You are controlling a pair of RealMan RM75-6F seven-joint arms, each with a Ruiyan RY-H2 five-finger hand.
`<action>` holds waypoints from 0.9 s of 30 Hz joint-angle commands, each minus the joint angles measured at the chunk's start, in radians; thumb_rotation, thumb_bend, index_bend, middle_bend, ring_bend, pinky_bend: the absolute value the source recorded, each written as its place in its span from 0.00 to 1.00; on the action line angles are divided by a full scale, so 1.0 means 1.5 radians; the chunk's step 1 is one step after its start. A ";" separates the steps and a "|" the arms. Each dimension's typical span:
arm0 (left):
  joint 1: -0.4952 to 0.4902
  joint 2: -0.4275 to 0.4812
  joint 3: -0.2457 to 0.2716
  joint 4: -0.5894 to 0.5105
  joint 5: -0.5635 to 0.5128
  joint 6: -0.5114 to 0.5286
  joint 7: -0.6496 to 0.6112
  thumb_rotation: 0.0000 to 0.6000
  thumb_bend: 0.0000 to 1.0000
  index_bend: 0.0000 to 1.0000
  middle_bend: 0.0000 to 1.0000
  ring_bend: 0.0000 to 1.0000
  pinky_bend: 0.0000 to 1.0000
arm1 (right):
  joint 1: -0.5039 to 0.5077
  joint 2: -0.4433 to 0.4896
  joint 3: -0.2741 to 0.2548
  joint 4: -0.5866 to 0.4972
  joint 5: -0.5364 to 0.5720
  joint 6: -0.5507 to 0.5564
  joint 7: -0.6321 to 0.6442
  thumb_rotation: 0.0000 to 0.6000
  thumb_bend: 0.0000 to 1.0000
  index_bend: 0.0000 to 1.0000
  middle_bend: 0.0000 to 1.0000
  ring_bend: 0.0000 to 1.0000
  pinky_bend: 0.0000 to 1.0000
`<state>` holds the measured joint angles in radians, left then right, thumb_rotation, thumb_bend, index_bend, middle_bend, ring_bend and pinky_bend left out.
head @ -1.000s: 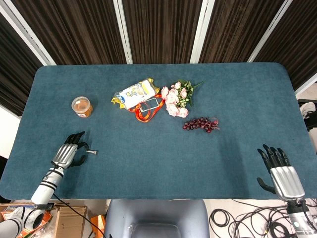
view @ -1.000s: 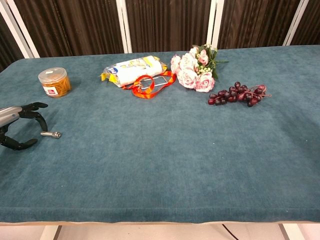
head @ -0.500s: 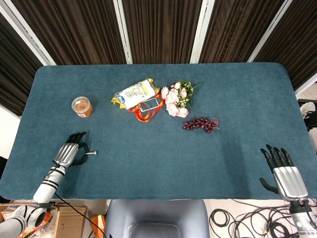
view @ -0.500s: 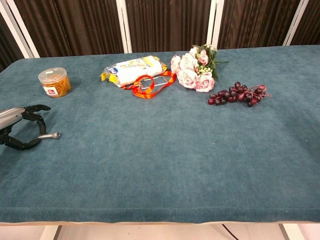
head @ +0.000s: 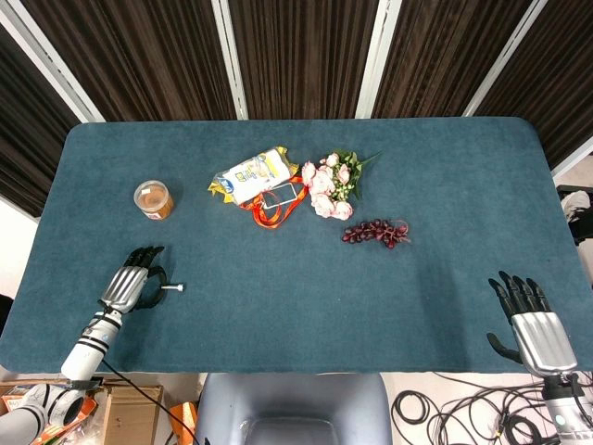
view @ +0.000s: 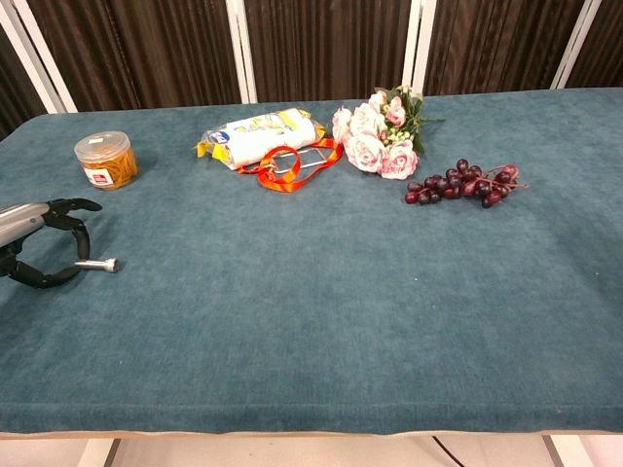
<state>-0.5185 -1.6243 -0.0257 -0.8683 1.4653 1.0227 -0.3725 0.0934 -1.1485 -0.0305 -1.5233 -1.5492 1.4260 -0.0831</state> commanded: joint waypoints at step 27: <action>-0.023 0.064 -0.017 -0.181 -0.006 0.005 0.161 1.00 0.40 0.57 0.10 0.00 0.01 | -0.001 0.002 0.005 0.003 0.013 -0.023 0.007 1.00 0.21 0.00 0.00 0.00 0.00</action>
<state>-0.5519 -1.5281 -0.0511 -1.1367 1.4540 1.0294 -0.1326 0.0914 -1.1459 -0.0236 -1.5180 -1.5309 1.3924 -0.0728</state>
